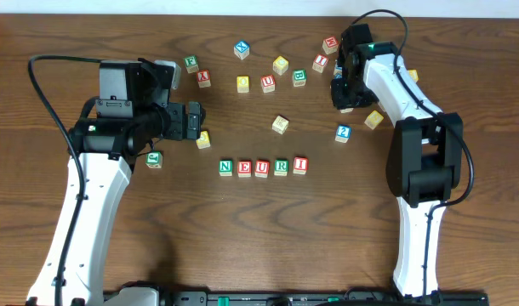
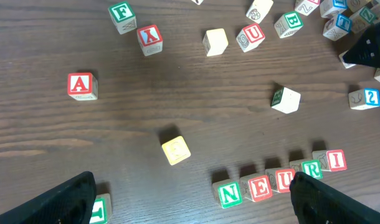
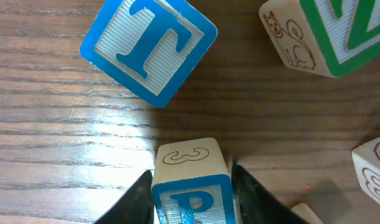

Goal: Spell out NEURIPS
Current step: 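Lift the blue P block and carry it toward the front row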

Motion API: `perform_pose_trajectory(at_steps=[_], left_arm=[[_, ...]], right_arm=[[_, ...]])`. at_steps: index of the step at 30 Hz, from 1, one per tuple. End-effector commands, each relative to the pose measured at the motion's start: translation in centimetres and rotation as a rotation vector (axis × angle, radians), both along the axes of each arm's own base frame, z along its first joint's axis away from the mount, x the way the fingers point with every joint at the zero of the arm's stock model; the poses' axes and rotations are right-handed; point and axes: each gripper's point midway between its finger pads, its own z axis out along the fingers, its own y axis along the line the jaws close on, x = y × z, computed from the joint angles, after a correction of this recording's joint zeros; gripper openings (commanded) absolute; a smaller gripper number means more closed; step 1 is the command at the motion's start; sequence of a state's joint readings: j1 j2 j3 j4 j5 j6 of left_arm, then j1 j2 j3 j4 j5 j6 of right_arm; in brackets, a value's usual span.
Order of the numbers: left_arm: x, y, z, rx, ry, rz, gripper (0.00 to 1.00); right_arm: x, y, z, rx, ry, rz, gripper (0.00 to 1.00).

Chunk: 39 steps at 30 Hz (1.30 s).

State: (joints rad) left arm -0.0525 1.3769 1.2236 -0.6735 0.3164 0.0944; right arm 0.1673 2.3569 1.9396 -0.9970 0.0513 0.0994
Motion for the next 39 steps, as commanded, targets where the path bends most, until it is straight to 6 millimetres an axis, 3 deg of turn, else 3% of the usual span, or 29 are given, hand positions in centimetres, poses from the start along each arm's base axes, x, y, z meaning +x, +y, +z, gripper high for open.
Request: perform_pose_trajectory(at_steps=[1, 8, 30, 39], left_arm=[[0.3, -0.1, 1.3, -0.007, -0.034, -0.009, 0.98], [0.3, -0.1, 1.3, -0.008, -0.034, -0.009, 0.98], [0.3, -0.1, 1.3, -0.008, -0.034, -0.009, 0.98], [0.3, -0.1, 1.3, -0.007, -0.034, -0.009, 0.98]], right_arm=[[0.2, -0.4, 0.0, 0.003, -0.004, -0.006, 0.3], [0.2, -0.4, 0.1, 0.003, -0.004, -0.006, 0.24], [0.0, 0.0, 0.1, 0.027, 0.006, -0.002, 0.24], [0.3, 0.1, 3.6, 0.037, -0.058, 0.0, 0.24]])
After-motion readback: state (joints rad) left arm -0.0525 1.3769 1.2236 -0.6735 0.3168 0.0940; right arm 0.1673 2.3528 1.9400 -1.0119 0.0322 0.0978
